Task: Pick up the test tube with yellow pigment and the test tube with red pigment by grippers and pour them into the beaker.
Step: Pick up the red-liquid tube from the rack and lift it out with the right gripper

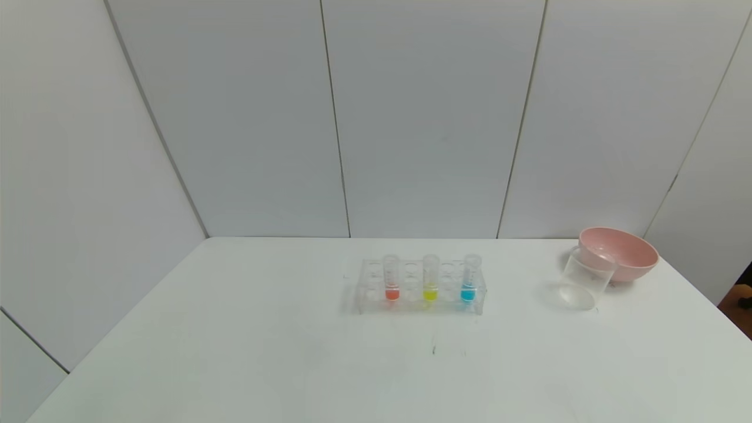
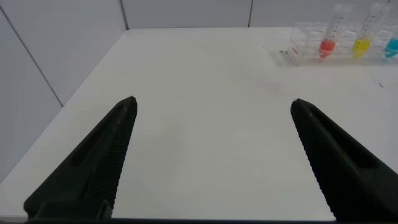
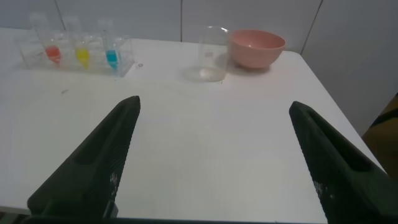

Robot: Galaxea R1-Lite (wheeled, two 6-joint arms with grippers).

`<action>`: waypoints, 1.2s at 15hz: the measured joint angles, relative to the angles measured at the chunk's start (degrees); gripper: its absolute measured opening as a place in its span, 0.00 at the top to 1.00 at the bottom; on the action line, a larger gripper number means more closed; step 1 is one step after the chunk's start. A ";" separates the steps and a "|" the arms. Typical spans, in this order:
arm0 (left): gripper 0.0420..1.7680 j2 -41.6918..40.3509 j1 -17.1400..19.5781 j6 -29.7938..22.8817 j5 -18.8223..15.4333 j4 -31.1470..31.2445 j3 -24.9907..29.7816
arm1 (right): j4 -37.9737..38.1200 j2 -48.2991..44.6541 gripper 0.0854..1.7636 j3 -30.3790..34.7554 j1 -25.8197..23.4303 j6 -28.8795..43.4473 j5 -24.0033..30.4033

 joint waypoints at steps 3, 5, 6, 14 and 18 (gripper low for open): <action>0.00 0.00 0.00 0.00 -0.02 0.00 0.00 | 3.32 2.71 0.03 -9.12 0.00 -0.06 1.04; 0.00 0.00 0.00 0.00 0.00 0.00 0.00 | 4.17 8.55 0.03 -16.64 0.30 0.16 1.62; 0.00 0.00 0.00 0.00 0.00 0.00 0.00 | 4.35 12.59 0.03 -20.70 0.48 0.60 1.76; 0.00 0.00 0.00 0.00 0.00 0.00 0.00 | -8.41 52.70 0.03 -43.13 4.61 6.69 -0.74; 0.00 0.00 0.00 0.00 0.00 0.00 0.00 | -18.26 68.13 0.03 -44.01 22.88 10.96 -18.71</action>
